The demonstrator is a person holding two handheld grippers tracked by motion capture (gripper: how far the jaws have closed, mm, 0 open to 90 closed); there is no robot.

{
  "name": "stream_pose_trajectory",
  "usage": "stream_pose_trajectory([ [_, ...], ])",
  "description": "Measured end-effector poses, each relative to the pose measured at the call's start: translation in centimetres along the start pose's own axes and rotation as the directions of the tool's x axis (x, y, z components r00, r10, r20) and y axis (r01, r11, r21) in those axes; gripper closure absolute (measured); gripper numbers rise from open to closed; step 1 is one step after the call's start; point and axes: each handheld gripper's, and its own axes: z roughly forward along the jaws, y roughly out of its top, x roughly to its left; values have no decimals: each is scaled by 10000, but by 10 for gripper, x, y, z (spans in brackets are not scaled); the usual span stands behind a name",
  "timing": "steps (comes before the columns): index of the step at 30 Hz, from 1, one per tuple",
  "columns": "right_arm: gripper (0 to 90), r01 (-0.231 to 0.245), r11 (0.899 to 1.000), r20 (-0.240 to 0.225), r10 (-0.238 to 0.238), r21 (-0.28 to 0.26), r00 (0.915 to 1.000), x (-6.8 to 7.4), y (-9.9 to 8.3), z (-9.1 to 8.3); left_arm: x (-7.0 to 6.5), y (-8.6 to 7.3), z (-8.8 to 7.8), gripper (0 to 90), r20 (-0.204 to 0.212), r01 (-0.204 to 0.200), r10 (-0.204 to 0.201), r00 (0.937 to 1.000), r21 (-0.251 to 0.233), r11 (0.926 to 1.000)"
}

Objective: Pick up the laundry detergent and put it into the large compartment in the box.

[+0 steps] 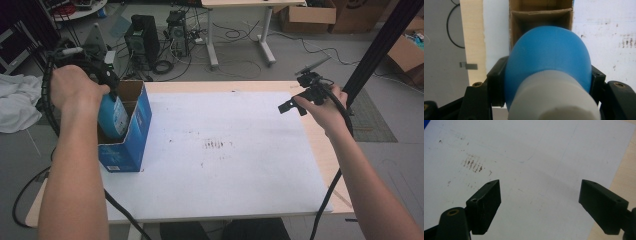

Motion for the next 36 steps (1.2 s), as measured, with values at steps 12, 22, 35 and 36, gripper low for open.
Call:
stream_pose_trajectory([
  [12, 177, 39, 10000, -49, -39, 81, 10000, 1, 0, 7, 2, 0, 45, 374, 139, 62, -70, 9999, 556, 9984],
  [22, 177, -10, 10000, -46, 10, 98, 10000, 0, 0, 9, 0, -1, 73, 374, 83, 105, -112, 9999, 808, 9967],
  [35, 178, -44, 9998, -46, 45, 174, 10000, -3, -2, 13, -5, 0, 97, 374, -53, -79, 85, 9999, 1066, 9943],
  [36, 178, -46, 9998, -43, 47, 175, 10000, -3, -2, 13, -5, 0, 98, 373, -49, -71, 76, 10000, 1060, 9943],
])
